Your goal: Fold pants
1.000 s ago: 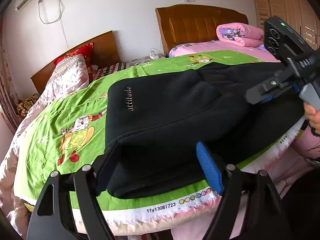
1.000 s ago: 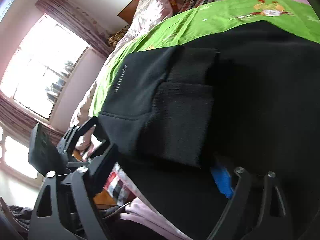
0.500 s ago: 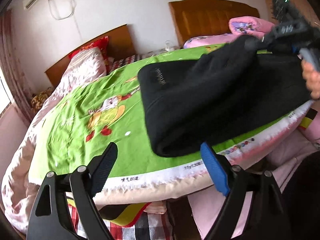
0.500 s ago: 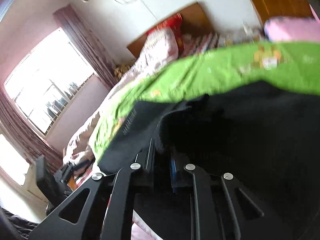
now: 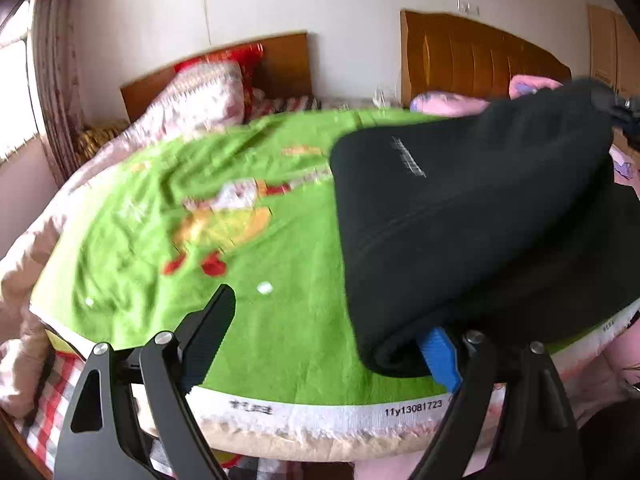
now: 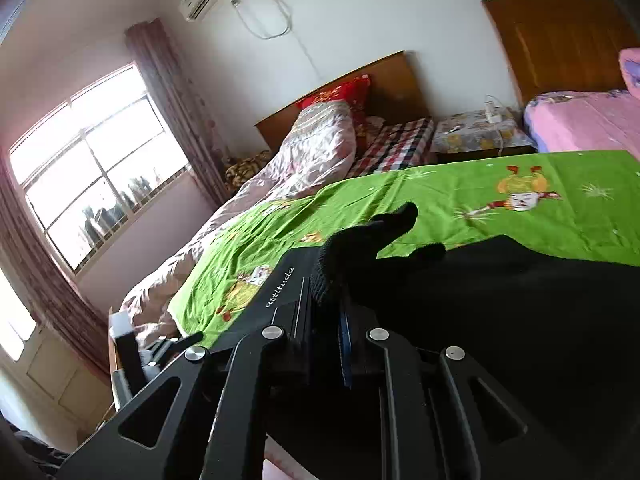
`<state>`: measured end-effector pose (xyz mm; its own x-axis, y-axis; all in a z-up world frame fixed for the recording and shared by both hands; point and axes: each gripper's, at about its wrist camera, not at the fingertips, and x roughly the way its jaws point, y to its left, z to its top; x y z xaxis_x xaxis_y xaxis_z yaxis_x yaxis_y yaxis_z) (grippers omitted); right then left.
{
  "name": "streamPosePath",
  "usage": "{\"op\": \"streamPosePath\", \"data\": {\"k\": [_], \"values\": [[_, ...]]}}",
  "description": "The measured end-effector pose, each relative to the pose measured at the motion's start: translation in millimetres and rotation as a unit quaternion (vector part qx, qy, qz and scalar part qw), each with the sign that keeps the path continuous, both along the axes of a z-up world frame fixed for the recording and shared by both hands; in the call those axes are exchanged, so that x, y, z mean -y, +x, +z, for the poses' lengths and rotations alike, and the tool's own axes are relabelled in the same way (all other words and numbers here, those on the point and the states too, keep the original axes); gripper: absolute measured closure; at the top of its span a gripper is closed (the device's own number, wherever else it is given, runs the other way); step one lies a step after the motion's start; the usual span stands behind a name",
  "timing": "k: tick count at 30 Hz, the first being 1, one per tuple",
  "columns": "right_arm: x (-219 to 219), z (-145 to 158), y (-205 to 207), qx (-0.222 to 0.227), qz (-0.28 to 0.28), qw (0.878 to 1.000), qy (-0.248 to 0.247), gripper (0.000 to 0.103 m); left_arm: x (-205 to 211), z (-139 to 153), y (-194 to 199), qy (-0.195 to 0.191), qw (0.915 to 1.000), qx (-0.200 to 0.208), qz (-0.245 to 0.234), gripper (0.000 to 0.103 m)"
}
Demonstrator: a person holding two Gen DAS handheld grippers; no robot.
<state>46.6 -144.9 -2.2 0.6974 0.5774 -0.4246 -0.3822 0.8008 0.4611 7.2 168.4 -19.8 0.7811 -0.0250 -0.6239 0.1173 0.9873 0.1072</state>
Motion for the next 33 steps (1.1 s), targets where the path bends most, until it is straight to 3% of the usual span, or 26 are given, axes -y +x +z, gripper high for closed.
{"op": "streamPosePath", "data": {"k": [3, 9, 22, 23, 24, 25, 29, 31, 33], "values": [[17, -6, -9, -0.003, -0.02, 1.0, 0.005, 0.089, 8, 6, -4, 0.031, 0.9994, 0.012, -0.003, 0.017], [38, -53, -18, -0.062, -0.043, 0.997, 0.011, 0.089, 12, -10, 4, 0.03, 0.9994, -0.017, -0.005, 0.015], [44, -93, -36, -0.099, -0.064, 0.993, 0.001, 0.088, 9, -16, 7, 0.04, 0.9987, -0.03, -0.006, 0.011], [43, -96, -36, -0.105, -0.063, 0.992, -0.005, 0.084, 10, -16, 6, 0.045, 0.9985, -0.032, -0.008, 0.011], [42, -100, -36, -0.117, -0.061, 0.991, -0.009, 0.071, 10, -15, 5, 0.052, 0.998, -0.035, -0.013, 0.012], [44, -103, -37, -0.126, -0.064, 0.99, -0.015, 0.065, 10, -14, 3, 0.057, 0.9975, -0.038, -0.017, 0.012], [48, -92, -50, -0.108, -0.072, 0.99, -0.049, 0.036, 12, 7, -18, 0.065, 0.9944, -0.045, -0.071, 0.013], [49, -78, -55, -0.08, -0.086, 0.99, -0.08, 0.034, 11, 34, -31, 0.029, 0.9944, -0.021, -0.1, 0.012], [46, -62, -54, -0.048, -0.09, 0.99, -0.096, 0.034, 13, 60, -34, -0.006, 0.994, 0.01, -0.108, 0.003]]}}
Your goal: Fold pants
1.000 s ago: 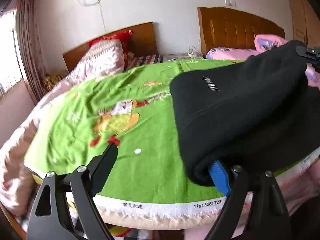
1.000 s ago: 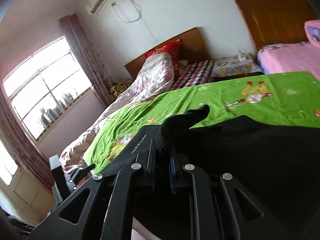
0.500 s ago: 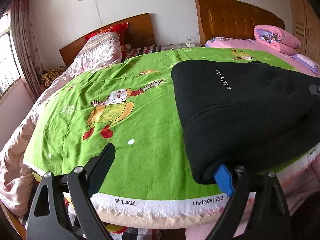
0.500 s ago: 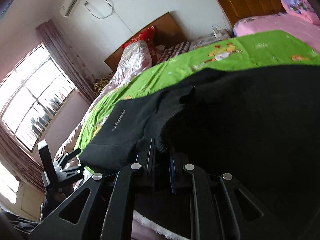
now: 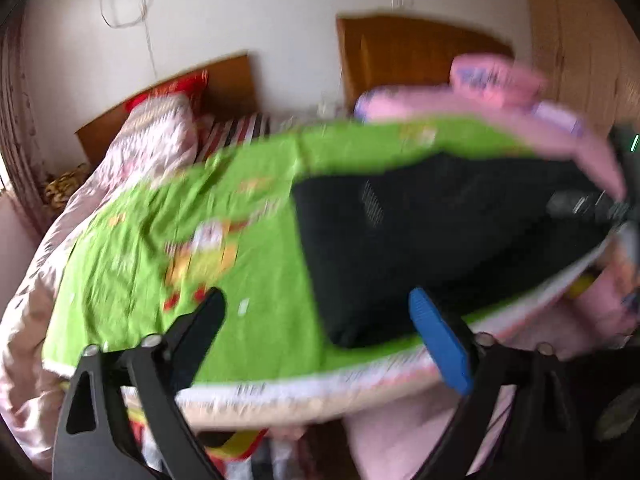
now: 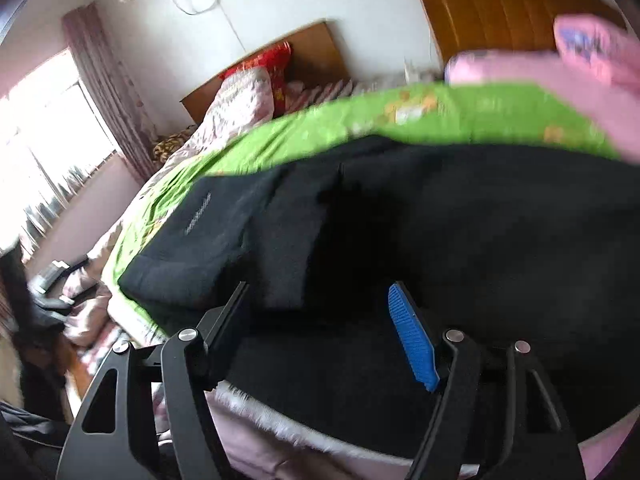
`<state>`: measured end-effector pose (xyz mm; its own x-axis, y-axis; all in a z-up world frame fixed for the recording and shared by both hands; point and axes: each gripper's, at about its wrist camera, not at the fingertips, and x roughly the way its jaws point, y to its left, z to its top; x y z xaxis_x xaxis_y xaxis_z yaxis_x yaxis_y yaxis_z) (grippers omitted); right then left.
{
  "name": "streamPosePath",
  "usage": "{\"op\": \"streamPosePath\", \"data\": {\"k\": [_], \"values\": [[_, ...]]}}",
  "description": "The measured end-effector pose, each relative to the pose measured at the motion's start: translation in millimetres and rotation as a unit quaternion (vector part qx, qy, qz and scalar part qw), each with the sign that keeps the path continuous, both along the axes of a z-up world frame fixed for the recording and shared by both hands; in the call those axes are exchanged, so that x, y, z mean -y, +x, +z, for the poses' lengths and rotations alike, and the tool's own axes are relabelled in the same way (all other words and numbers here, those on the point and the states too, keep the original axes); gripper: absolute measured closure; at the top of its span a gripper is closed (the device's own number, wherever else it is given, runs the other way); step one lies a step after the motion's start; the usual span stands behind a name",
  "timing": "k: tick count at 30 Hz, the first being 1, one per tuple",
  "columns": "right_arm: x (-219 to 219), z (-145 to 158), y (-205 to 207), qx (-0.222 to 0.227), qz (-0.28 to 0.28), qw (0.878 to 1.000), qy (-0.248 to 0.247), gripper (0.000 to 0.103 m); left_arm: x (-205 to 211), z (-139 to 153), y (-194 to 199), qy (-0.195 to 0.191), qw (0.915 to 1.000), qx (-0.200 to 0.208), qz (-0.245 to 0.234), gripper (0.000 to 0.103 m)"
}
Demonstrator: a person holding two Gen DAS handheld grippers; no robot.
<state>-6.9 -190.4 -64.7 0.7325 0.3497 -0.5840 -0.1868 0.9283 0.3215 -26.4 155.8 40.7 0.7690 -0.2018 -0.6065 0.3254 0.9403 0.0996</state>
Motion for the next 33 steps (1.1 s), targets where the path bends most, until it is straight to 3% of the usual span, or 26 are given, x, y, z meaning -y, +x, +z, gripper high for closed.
{"op": "streamPosePath", "data": {"k": [2, 4, 7, 12, 15, 18, 22, 24, 26, 30, 31, 33], "values": [[-12, 13, 9, 0.024, 0.015, 0.999, -0.015, 0.035, 7, 20, 12, -0.041, 0.9989, 0.024, 0.005, 0.001], [-36, 18, 22, 0.04, 0.042, 0.997, -0.042, 0.036, 25, 23, 36, -0.051, 0.9985, 0.021, 0.008, 0.001], [-65, 5, 36, 0.026, 0.069, 0.994, -0.079, 0.037, 59, -2, 68, -0.017, 0.9998, -0.006, 0.005, 0.002], [-84, -25, 36, 0.006, 0.093, 0.986, -0.138, 0.036, 85, -65, 84, 0.069, 0.9954, -0.065, 0.012, 0.001], [-79, -27, 31, 0.005, 0.097, 0.986, -0.133, 0.036, 72, -73, 82, 0.036, 0.9966, -0.074, 0.012, 0.001], [-74, -16, 29, -0.008, 0.103, 0.986, -0.128, 0.034, 74, -58, 85, 0.046, 0.996, -0.076, 0.013, 0.003], [-62, 12, 38, 0.026, 0.076, 0.988, -0.132, 0.034, 88, -4, 89, -0.006, 0.9986, -0.039, -0.036, 0.002], [-62, 16, 47, 0.032, 0.07, 0.989, -0.129, 0.034, 104, 7, 104, 0.02, 0.9995, -0.012, -0.019, 0.002], [-69, 8, 61, 0.018, 0.074, 0.988, -0.135, 0.034, 121, -2, 129, 0.068, 0.9977, -0.004, -0.006, 0.002], [-85, -19, 64, -0.009, 0.095, 0.98, -0.174, 0.033, 131, -49, 181, 0.103, 0.9914, -0.08, 0.009, 0.002], [-82, -23, 58, -0.003, 0.096, 0.981, -0.169, 0.033, 131, -68, 191, 0.118, 0.9869, -0.109, 0.015, 0.001], [-70, -22, 55, -0.012, 0.099, 0.985, -0.139, 0.031, 126, -81, 192, 0.108, 0.9862, -0.123, 0.019, 0.001]]}}
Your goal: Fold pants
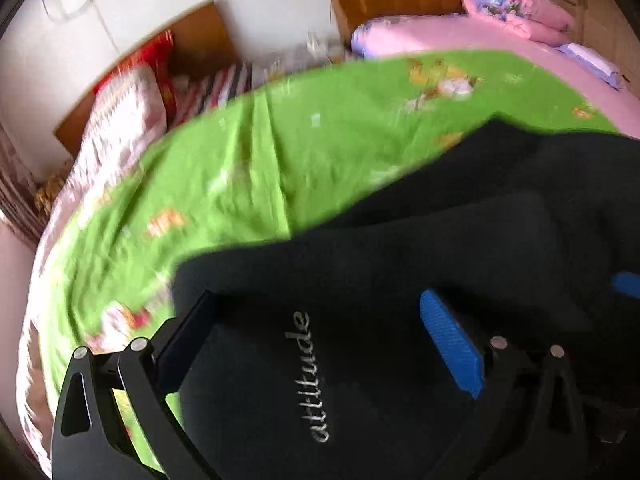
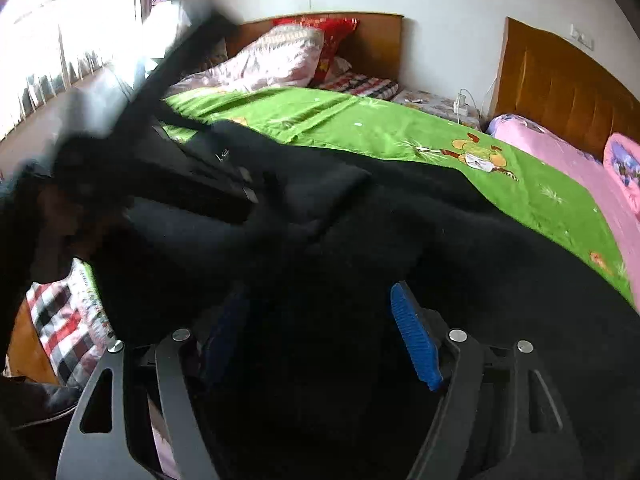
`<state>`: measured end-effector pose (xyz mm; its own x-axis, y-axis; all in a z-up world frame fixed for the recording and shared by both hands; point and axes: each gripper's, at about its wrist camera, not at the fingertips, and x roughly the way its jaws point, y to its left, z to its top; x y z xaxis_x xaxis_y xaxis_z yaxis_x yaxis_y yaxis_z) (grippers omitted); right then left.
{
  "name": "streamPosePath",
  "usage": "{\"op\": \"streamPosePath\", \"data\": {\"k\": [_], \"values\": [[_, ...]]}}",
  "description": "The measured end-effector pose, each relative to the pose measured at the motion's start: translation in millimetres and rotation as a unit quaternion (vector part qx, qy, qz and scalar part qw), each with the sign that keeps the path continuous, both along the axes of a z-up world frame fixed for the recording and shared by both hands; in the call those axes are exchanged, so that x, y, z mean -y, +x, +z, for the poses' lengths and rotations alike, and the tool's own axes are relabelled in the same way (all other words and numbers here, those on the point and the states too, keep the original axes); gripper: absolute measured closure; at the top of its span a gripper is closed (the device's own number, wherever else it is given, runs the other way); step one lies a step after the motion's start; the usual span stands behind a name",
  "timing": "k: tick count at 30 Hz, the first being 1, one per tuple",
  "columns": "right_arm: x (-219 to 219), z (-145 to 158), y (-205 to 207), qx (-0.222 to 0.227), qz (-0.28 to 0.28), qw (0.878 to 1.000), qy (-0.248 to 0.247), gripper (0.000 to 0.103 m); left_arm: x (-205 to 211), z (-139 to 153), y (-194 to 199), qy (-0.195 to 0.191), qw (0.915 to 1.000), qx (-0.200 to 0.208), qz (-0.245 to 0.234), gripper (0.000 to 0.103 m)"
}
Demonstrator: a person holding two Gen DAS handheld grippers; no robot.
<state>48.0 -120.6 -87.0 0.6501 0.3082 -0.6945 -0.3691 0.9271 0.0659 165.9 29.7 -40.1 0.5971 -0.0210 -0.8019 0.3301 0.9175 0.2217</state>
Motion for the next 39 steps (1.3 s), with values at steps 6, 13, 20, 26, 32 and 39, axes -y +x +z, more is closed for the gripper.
{"op": "streamPosePath", "data": {"k": [6, 13, 20, 26, 32, 39], "values": [[47, 29, -7, 0.005, -0.031, 1.0, 0.004, 0.02, 16, 35, -16, -0.024, 0.9993, 0.016, -0.023, 0.002], [114, 29, -8, 0.01, -0.147, 0.989, -0.014, 0.018, 122, 58, -1, -0.054, 0.99, 0.001, -0.131, 0.002], [144, 1, -24, -0.022, -0.169, 0.985, -0.013, 0.016, 201, -2, 47, 0.05, 0.9919, -0.036, -0.111, 0.002], [176, -18, -46, -0.042, -0.198, 0.979, 0.003, 0.015, 208, -9, 55, 0.074, 0.9929, -0.019, -0.091, 0.001], [171, -12, -66, -0.02, -0.193, 0.981, 0.01, 0.015, 212, -10, 57, 0.086, 0.9921, -0.004, -0.092, 0.001], [176, -17, -89, -0.011, -0.188, 0.982, -0.011, 0.015, 208, -11, 60, 0.069, 0.9935, -0.014, -0.09, 0.001]]}}
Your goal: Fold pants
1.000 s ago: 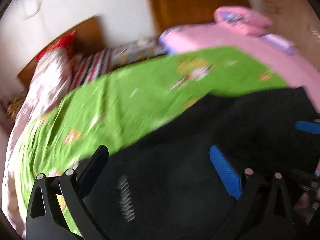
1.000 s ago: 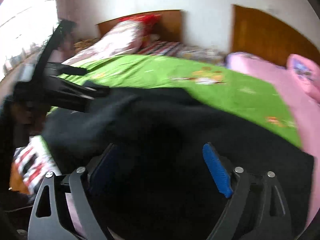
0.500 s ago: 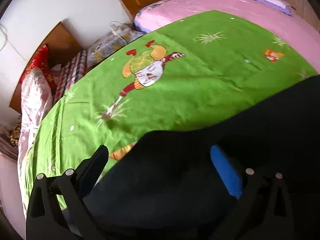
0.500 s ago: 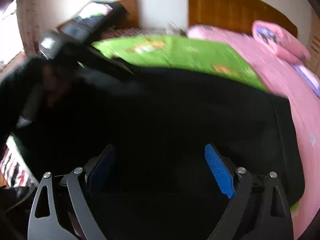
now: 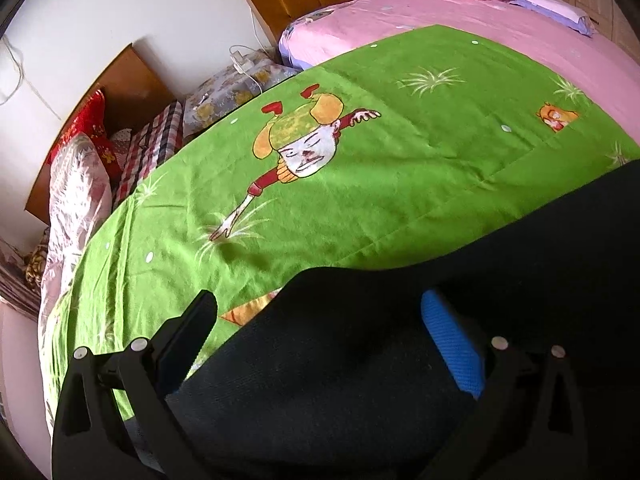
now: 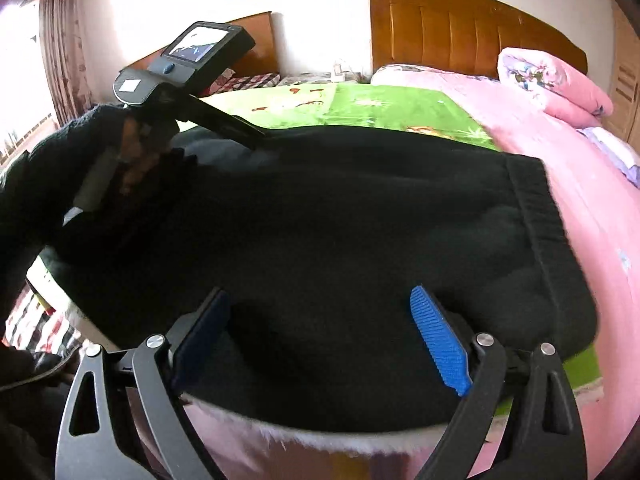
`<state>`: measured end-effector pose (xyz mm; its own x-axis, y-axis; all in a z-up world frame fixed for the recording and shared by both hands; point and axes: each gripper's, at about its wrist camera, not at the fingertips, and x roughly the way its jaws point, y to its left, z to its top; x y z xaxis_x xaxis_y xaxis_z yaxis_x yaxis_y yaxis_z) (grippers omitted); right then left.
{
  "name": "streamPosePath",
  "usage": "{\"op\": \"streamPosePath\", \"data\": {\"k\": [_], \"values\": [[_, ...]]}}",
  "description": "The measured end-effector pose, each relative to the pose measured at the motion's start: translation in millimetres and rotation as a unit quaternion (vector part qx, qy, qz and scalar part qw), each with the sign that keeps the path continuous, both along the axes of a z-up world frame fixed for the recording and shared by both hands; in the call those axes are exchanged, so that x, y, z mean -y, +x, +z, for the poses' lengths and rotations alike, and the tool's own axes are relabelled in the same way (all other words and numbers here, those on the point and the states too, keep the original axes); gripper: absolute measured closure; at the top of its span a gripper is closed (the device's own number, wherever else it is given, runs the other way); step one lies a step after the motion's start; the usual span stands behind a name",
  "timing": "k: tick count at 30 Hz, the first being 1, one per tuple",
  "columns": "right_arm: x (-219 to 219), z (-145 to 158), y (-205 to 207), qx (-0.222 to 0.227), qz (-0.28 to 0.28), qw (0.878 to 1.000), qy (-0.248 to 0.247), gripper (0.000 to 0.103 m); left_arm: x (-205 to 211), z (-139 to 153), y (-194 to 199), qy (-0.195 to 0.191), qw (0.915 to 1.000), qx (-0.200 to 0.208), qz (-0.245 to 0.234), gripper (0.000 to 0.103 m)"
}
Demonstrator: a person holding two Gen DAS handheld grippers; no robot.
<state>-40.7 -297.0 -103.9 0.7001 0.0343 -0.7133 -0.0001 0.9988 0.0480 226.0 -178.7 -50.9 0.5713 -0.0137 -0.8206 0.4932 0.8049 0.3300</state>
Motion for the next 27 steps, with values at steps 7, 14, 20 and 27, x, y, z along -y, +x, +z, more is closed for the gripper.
{"op": "streamPosePath", "data": {"k": [7, 14, 20, 27], "values": [[48, 27, -39, 0.054, -0.069, 0.995, 0.048, 0.015, -3, 7, -4, -0.008, 0.9998, 0.016, 0.007, 0.001], [118, 19, -76, 0.065, -0.176, 0.973, 0.134, 0.015, -15, 63, -83, -0.171, 0.9836, -0.014, -0.057, 0.002], [133, -1, -78, 0.065, -0.175, 0.958, 0.219, 0.015, 40, 11, -111, -0.11, 0.9871, -0.055, -0.103, 0.002], [149, -19, -58, 0.05, -0.179, 0.943, 0.278, 0.014, 40, -9, -104, -0.12, 0.9864, -0.071, -0.087, 0.001]]}}
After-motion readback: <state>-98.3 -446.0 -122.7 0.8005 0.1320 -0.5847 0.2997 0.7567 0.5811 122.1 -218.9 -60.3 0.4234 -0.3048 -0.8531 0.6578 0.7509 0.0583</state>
